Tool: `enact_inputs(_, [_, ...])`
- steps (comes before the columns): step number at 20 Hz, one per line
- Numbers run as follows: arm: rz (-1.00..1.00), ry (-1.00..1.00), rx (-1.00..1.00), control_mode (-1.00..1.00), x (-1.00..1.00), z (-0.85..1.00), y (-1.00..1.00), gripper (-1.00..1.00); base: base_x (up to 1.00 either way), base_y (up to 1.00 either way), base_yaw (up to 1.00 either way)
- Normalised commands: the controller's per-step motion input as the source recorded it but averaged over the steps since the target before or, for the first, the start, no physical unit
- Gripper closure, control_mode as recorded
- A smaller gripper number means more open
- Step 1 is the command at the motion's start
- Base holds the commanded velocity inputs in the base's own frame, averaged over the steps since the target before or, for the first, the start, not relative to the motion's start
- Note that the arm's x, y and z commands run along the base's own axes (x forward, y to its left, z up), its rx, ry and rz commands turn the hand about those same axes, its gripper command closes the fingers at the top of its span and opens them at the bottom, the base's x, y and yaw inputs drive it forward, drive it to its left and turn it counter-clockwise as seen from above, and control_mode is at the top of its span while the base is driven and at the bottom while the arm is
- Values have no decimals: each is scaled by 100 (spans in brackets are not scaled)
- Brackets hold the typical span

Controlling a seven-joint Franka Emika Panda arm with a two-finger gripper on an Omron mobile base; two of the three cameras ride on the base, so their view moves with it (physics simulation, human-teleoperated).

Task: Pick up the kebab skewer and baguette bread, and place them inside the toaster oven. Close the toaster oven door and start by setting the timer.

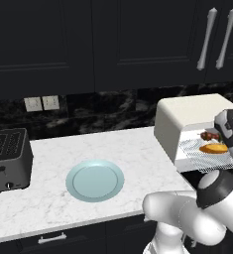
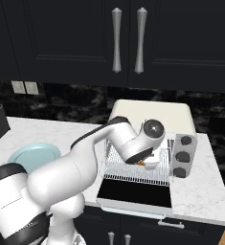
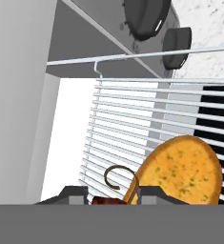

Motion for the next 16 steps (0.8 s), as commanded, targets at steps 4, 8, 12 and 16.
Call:
enact_inputs(4, [-4, 0, 0, -100, 21, 0, 0, 100, 0, 0, 0])
enact_inputs(8, [-1, 0, 0, -100, 21, 0, 0, 100, 0, 0, 0])
enact_inputs(12, [0, 0, 0, -100, 18, -2, 0, 100, 0, 0, 0])
enact_inputs(16, [0, 0, 0, -100, 16, -3, 0, 100, 0, 0, 0])
